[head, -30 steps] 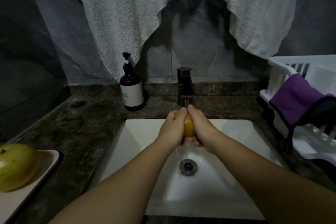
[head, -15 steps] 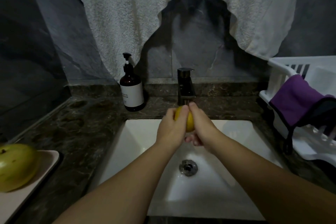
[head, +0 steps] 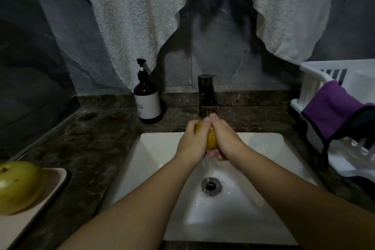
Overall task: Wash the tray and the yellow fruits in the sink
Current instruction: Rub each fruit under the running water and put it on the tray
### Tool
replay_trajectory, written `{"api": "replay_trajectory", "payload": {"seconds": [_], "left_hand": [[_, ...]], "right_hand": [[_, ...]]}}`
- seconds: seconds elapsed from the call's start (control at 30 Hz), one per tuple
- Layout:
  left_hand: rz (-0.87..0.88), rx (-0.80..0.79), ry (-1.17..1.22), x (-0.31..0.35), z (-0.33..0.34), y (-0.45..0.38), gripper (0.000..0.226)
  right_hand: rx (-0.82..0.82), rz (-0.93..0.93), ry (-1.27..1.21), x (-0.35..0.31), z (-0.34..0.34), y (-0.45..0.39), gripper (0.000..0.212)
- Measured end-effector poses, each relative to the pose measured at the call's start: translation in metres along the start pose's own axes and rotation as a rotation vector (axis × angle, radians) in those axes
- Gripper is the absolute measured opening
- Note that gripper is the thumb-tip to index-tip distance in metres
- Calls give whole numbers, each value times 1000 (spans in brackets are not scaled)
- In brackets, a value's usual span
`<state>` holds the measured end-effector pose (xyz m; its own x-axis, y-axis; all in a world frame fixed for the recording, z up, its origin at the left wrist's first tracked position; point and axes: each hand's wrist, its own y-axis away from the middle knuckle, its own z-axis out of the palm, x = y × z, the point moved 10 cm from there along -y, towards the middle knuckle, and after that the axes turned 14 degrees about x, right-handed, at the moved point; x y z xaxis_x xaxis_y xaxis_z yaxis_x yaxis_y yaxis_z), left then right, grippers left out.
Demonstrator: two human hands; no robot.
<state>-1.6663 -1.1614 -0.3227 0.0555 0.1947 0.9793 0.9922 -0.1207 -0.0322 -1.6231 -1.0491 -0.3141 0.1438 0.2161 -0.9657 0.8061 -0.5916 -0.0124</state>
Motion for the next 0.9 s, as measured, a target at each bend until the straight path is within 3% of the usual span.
{"api": "replay_trajectory", "payload": {"seconds": [0.1,0.17,0.23,0.3,0.4,0.47,0.57,0.63,0.8,0.9], "left_hand": [[-244,-134,138,-14,12,14,63],[-148,-86,105,-9,9,5,56],[33,26,38,4,-1,-2,45],[-41,-24,60,-3,4,3,50],[-289,-123,137,-19,12,13,69],[-181,-32,146,-12,6,2,66],[-18,83,180,3,-6,-3,43],[-42,50,188,2,-4,0,37],[-168,-50,240,-4,3,5,54],[-186,-65,352,-4,4,3,49]], "right_hand": [[56,-183,206,-6,-5,-1,42],[41,-167,174,-3,-5,-1,40],[7,74,14,9,-3,-3,45],[-1,117,25,12,-1,-2,49],[48,-181,229,-1,-6,-3,46],[22,-162,149,-3,-4,-4,46],[-17,36,32,1,1,-2,49],[-26,37,21,3,-1,-3,48],[-69,-23,-117,3,-7,-4,21],[-120,-4,-104,2,-7,-4,28]]}}
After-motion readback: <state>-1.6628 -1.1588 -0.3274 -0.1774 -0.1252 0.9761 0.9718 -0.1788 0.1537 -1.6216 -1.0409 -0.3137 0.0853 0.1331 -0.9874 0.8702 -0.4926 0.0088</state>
